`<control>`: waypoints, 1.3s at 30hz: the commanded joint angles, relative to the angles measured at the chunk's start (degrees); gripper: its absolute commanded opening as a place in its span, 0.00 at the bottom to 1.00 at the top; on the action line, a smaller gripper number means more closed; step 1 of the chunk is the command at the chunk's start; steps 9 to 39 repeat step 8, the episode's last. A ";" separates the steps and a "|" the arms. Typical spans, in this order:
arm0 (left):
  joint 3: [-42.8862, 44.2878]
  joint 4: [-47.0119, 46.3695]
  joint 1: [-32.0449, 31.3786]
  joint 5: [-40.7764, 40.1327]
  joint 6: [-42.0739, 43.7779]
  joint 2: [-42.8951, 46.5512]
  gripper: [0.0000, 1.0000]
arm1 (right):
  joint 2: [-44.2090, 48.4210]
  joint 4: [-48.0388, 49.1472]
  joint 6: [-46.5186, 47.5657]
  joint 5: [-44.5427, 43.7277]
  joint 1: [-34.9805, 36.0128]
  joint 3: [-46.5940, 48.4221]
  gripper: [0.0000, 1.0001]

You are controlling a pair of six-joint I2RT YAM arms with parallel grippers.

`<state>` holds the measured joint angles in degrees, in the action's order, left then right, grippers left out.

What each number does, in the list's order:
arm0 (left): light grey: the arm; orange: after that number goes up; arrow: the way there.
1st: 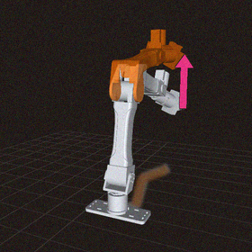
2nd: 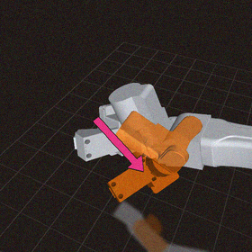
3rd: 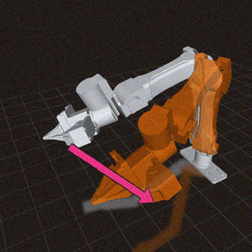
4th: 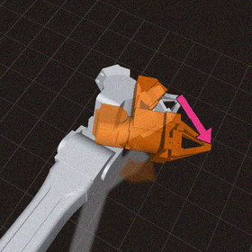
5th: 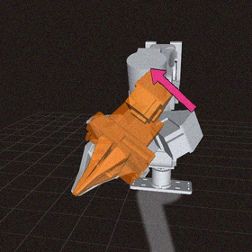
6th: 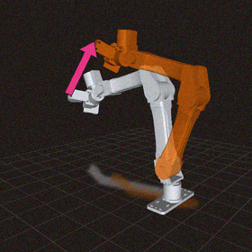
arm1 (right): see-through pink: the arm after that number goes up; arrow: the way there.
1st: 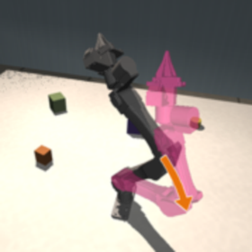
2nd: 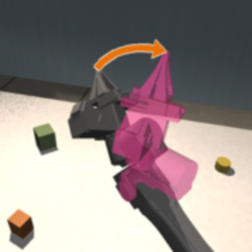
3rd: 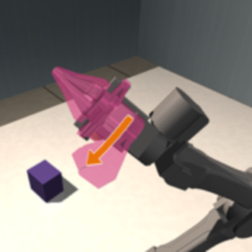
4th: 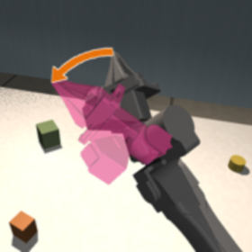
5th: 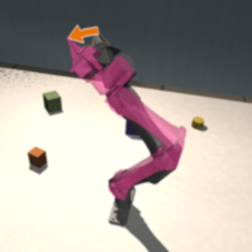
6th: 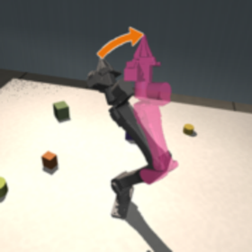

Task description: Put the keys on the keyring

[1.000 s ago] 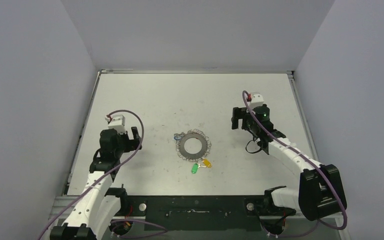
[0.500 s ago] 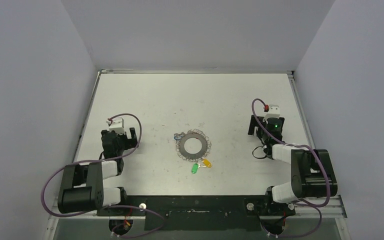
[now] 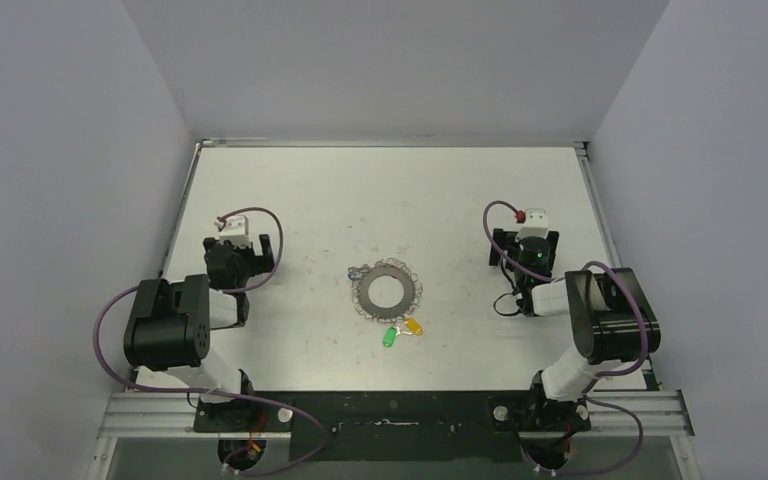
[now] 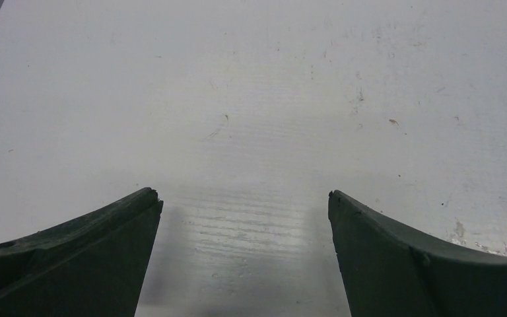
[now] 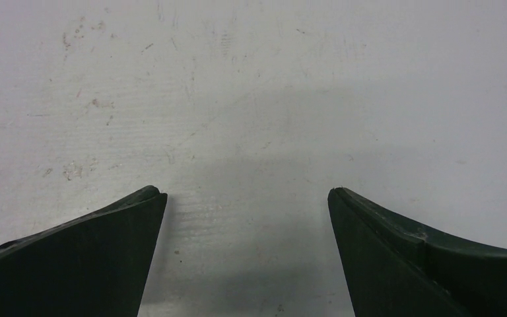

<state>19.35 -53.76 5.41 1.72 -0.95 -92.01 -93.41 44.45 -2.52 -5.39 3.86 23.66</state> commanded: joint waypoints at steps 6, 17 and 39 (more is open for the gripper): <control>1.64 -1.20 -0.40 -1.03 0.69 -0.73 0.97 | 0.33 6.41 1.07 -5.42 1.15 -0.16 1.00; 1.19 -1.51 -0.40 -1.16 0.69 -0.36 0.97 | 0.26 6.44 1.07 -5.63 1.33 -0.13 1.00; 1.19 -1.51 -0.40 -1.16 0.69 -0.36 0.97 | 0.26 6.44 1.07 -5.63 1.33 -0.13 1.00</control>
